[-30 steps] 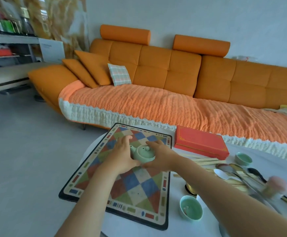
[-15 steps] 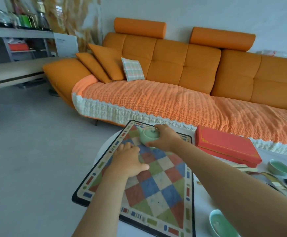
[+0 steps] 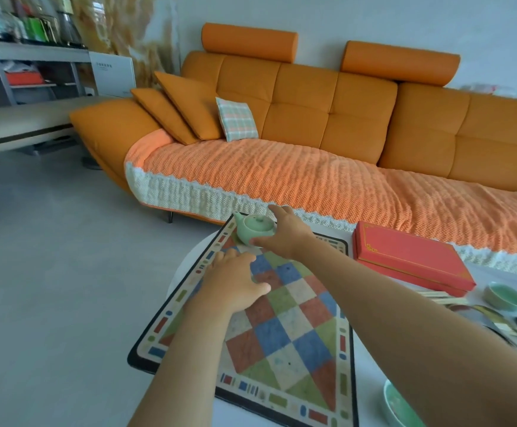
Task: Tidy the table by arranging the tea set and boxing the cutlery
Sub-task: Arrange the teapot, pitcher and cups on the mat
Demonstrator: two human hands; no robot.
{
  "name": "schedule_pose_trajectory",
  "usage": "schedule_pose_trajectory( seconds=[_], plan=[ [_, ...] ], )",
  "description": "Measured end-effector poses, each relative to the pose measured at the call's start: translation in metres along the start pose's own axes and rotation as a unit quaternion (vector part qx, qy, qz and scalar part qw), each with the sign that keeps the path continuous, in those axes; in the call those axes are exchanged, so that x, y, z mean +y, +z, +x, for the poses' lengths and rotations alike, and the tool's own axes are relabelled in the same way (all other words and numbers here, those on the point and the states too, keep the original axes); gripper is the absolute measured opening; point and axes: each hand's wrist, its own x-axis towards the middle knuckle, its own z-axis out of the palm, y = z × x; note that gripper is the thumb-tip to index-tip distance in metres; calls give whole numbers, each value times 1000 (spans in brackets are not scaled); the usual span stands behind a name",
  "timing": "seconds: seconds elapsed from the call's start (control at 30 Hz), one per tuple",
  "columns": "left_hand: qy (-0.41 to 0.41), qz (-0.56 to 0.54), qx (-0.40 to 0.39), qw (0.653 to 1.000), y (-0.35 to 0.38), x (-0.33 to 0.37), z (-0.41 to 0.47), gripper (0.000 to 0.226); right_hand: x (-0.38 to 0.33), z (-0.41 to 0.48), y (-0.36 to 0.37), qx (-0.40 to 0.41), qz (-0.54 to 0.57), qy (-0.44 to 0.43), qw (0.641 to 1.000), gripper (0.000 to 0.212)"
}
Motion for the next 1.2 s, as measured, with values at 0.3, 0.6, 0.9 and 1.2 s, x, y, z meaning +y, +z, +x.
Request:
schedule_pose_trajectory(
  seconds=[0.3, 0.6, 0.9, 1.2],
  plan=[
    [113, -103, 79, 985, 13, 98, -25, 32, 57, -111, -67, 51, 45, 8, 998, 46],
    [222, -128, 1, 967, 74, 251, -53, 30, 190, -236, -152, 94, 33, 140, 985, 35],
    [309, -72, -118, 941, 128, 372, -56, 58, 298, -321, -194, 66, -52, 230, 969, 57],
    [377, 26, -58, 924, 181, 425, -70, 57, 351, -375, -196, -51, -77, 271, 958, 70]
  ],
)
